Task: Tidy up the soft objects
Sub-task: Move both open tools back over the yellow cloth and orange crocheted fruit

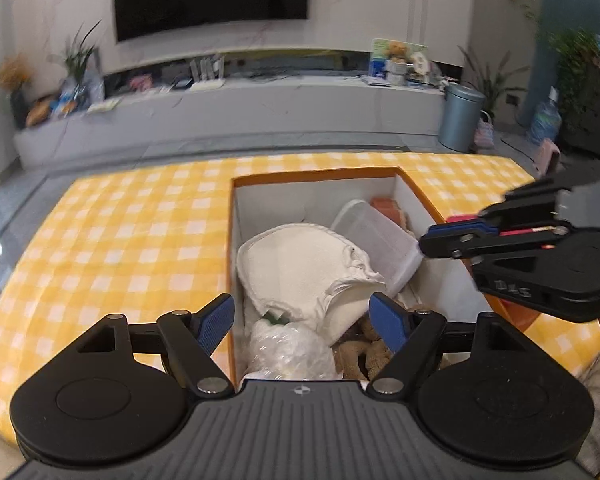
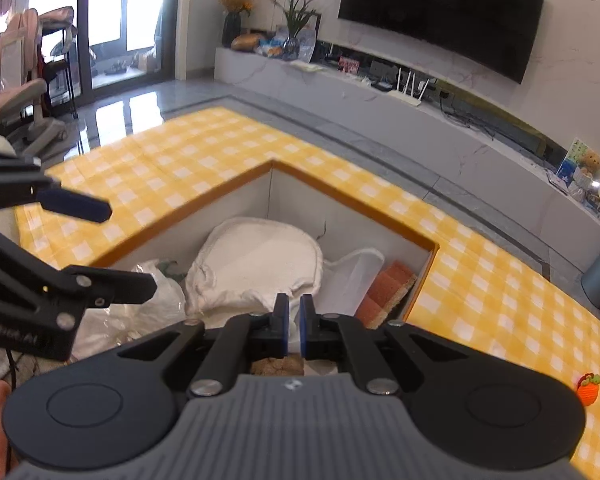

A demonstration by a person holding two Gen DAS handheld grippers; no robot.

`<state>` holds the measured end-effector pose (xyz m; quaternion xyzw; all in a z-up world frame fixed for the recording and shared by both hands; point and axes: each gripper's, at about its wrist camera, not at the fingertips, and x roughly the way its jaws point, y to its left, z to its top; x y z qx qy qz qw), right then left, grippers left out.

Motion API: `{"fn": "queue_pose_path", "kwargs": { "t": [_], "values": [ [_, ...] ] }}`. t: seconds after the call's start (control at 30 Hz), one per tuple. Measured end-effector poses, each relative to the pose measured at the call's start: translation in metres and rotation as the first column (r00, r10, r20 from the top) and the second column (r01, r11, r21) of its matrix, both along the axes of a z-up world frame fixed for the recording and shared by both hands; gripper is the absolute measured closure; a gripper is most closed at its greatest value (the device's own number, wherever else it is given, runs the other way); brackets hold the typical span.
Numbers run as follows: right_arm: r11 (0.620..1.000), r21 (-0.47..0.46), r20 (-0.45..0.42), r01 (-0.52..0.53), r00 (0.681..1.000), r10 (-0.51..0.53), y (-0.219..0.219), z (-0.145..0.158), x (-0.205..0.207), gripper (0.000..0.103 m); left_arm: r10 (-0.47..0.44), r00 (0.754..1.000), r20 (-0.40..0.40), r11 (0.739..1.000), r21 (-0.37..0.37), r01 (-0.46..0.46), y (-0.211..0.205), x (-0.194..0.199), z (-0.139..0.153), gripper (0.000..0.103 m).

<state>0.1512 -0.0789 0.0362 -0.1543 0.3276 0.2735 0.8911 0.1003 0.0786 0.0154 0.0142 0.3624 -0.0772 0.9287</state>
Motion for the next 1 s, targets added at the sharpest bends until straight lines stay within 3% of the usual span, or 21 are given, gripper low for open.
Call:
{"fn": "queue_pose_path", "kwargs": {
  "t": [0.13,0.37,0.57,0.67,0.8,1.0],
  "values": [
    [0.998,0.059,0.063,0.018,0.998,-0.021,-0.012,0.021,-0.005,0.101,0.041,0.999,0.036,0.996,-0.079,-0.038,0.007,-0.005,0.012,0.013],
    [0.974,0.188,0.195,0.129,0.967,-0.166,-0.05,0.057,-0.005,0.099,0.029,0.997,0.066,0.995,-0.097,-0.023,-0.003,-0.013,0.022,0.013],
    [0.969,0.191,0.224,0.155,0.955,-0.196,-0.073,0.065,-0.012,0.099,0.042,0.997,0.064,0.968,-0.248,-0.025,-0.01,-0.015,0.023,0.013],
    [0.97,0.186,0.24,0.155,0.95,-0.198,-0.083,0.066,-0.013,0.097,-0.021,0.997,0.07,0.974,-0.225,0.036,-0.023,-0.015,0.026,0.017],
    [0.976,0.171,0.262,0.138,0.948,-0.18,-0.093,0.065,-0.007,0.097,-0.036,0.996,0.082,0.972,-0.228,0.054,-0.039,-0.015,0.03,0.017],
    [0.952,0.257,0.28,0.166,0.93,-0.238,-0.125,0.06,0.001,0.095,-0.069,0.995,0.079,0.986,-0.143,0.079,-0.077,-0.004,0.03,0.017]
  ]
}}
